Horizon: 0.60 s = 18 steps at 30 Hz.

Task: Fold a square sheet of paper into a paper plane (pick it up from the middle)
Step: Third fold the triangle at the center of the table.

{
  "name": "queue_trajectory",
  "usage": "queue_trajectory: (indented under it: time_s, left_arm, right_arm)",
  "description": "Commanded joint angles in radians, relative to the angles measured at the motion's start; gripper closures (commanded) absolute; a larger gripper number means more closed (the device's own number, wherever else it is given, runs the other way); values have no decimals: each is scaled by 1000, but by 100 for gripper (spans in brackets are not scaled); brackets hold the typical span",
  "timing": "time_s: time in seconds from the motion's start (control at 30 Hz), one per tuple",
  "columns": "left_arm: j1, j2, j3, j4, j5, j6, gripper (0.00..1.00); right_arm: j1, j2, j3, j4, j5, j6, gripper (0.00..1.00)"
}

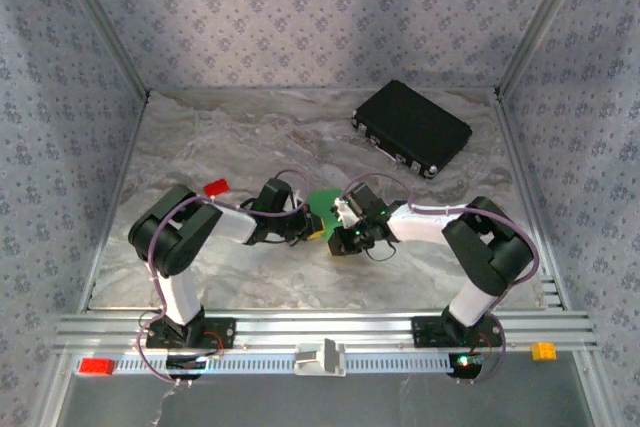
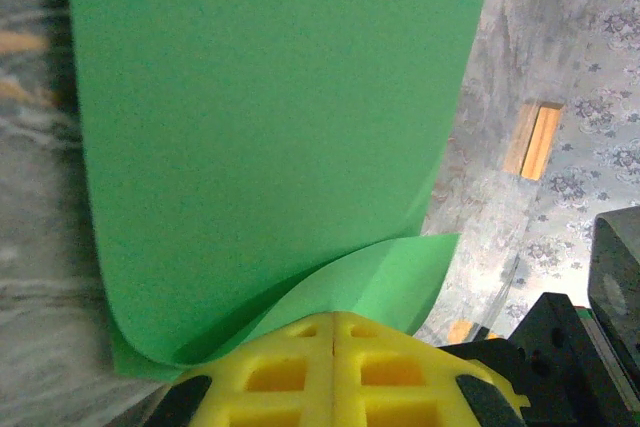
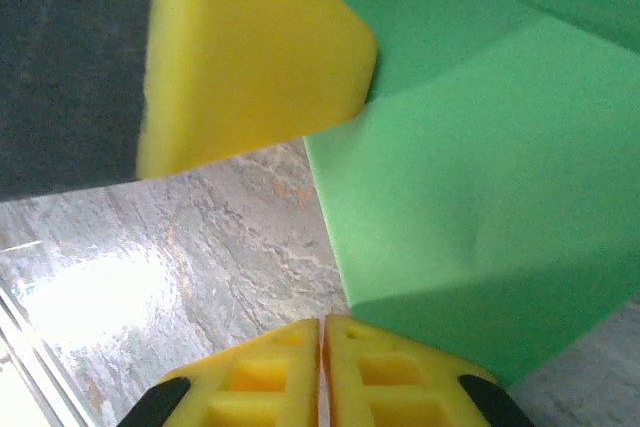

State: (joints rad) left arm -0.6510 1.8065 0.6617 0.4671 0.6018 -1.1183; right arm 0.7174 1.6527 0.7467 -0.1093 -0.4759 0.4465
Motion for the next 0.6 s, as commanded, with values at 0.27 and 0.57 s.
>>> queue_trajectory:
  time_s: [0.27,0.57]
  left_arm:
    - [0,28,-7,-91,-45,19,100]
    - [5,40,-17,-93,-57,10,100]
  right_arm:
    - [-34,-37,-94,25,-30,27,86]
    - [-44,-102,-197,51,-10,60,85]
